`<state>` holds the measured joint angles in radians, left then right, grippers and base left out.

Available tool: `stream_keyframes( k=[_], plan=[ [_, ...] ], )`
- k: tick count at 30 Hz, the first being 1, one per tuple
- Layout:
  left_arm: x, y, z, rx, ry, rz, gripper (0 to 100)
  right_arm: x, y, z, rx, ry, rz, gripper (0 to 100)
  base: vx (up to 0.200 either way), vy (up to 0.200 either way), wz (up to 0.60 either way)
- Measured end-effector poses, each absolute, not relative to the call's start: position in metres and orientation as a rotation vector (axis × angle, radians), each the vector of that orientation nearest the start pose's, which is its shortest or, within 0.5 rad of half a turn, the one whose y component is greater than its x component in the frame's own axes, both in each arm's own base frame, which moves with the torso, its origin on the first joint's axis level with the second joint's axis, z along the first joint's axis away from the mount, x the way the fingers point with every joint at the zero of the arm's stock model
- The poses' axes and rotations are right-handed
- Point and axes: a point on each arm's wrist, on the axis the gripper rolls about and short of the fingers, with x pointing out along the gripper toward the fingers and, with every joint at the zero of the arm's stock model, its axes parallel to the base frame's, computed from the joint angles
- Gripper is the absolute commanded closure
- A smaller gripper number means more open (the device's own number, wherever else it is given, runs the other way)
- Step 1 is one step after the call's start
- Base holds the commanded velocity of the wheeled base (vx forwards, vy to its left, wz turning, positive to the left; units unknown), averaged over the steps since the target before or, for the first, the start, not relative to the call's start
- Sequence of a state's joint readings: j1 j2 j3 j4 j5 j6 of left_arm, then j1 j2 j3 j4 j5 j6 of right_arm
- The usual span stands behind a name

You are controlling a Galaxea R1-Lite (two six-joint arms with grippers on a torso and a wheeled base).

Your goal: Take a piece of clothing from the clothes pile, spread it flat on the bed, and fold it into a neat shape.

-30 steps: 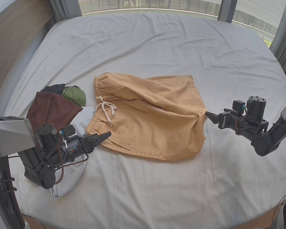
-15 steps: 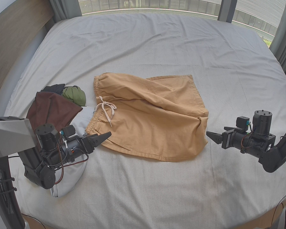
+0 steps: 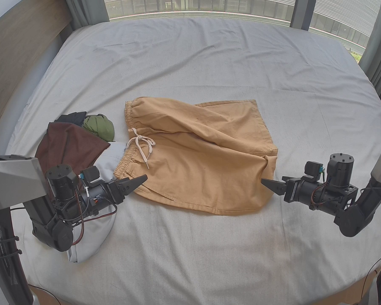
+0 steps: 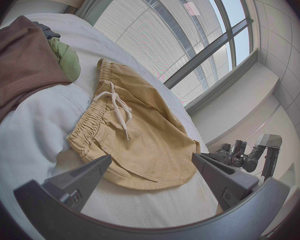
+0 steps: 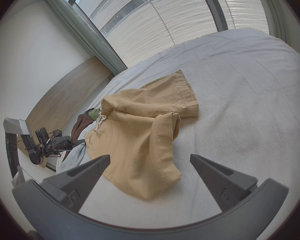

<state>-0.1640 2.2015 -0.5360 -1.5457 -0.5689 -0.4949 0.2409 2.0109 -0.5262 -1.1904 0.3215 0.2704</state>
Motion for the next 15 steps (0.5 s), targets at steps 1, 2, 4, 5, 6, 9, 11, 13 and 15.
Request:
stream_keyframes(
  k=[1,2,4,5,6,9,11,13,15],
  plan=[
    [0.327,-0.066,0.050,-0.496,0.298,-0.688,0,0.307,0.083,0.071,0.273,0.369,0.515,0,0.000,0.000,0.00],
    [0.327,-0.067,0.050,-0.496,0.297,-0.689,0,0.309,0.083,0.067,0.273,0.369,0.516,0,0.000,0.000,0.00],
    [0.327,-0.067,0.051,-0.496,0.297,-0.690,0,0.313,0.084,0.059,0.273,0.380,0.513,0,0.000,0.000,0.00],
    [0.327,-0.067,0.051,-0.496,0.296,-0.690,0,0.316,0.085,0.055,0.273,0.385,0.513,0,0.000,0.000,0.00],
    [0.327,-0.067,0.051,-0.496,0.295,-0.691,0,0.318,0.086,0.051,0.273,0.384,0.513,0,0.000,0.000,0.00],
    [0.326,-0.067,0.052,-0.495,0.293,-0.692,0,0.325,0.089,0.045,0.274,0.371,0.518,0,0.000,0.000,0.00],
    [0.326,-0.067,0.052,-0.495,0.293,-0.692,0,0.328,0.091,0.043,0.275,0.344,0.527,0,0.000,0.000,0.00],
    [0.326,-0.067,0.052,-0.495,0.293,-0.692,0,0.331,0.094,0.041,0.275,0.317,0.537,0,0.000,0.000,0.00],
    [0.326,-0.067,0.052,-0.495,0.292,-0.692,0,0.334,0.097,0.039,0.275,0.306,0.546,0,0.000,0.000,0.00]
  ],
)
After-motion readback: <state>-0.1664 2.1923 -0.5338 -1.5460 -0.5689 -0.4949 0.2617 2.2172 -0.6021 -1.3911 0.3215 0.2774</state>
